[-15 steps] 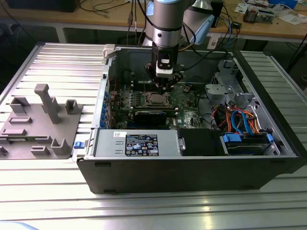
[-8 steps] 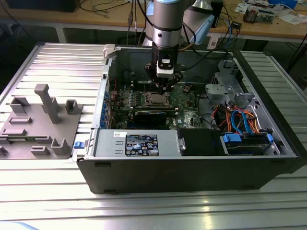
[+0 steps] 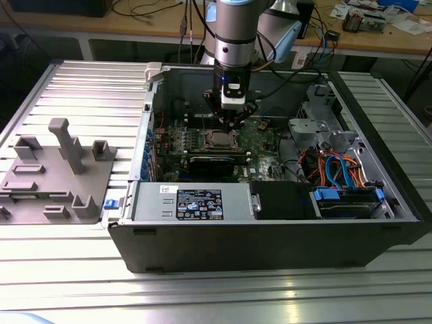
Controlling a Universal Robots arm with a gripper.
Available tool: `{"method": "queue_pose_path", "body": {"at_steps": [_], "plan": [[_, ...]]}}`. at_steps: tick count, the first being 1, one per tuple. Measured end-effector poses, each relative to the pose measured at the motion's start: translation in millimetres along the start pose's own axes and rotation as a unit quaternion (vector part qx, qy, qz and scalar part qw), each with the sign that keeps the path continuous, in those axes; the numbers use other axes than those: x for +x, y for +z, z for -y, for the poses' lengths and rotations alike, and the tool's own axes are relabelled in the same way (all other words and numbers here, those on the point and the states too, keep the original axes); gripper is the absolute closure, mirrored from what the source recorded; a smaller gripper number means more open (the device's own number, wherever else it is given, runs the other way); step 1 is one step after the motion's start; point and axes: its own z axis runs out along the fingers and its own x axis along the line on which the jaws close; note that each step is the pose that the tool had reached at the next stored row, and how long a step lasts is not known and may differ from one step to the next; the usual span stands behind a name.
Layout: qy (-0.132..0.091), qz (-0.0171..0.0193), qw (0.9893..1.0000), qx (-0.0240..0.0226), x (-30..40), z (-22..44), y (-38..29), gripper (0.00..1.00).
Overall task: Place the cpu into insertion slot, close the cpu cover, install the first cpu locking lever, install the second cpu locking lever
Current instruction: 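Install the first cpu locking lever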
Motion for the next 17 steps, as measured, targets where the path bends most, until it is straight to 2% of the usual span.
{"method": "queue_pose_path", "body": {"at_steps": [14, 17], "plan": [[-0.018, 0.0005, 0.9998, -0.0010, 0.1, -0.1, -0.1, 0.89], [-0.022, -0.0025, 0.9997, 0.0008, 0.3, -0.3, -0.1, 0.89]]}}
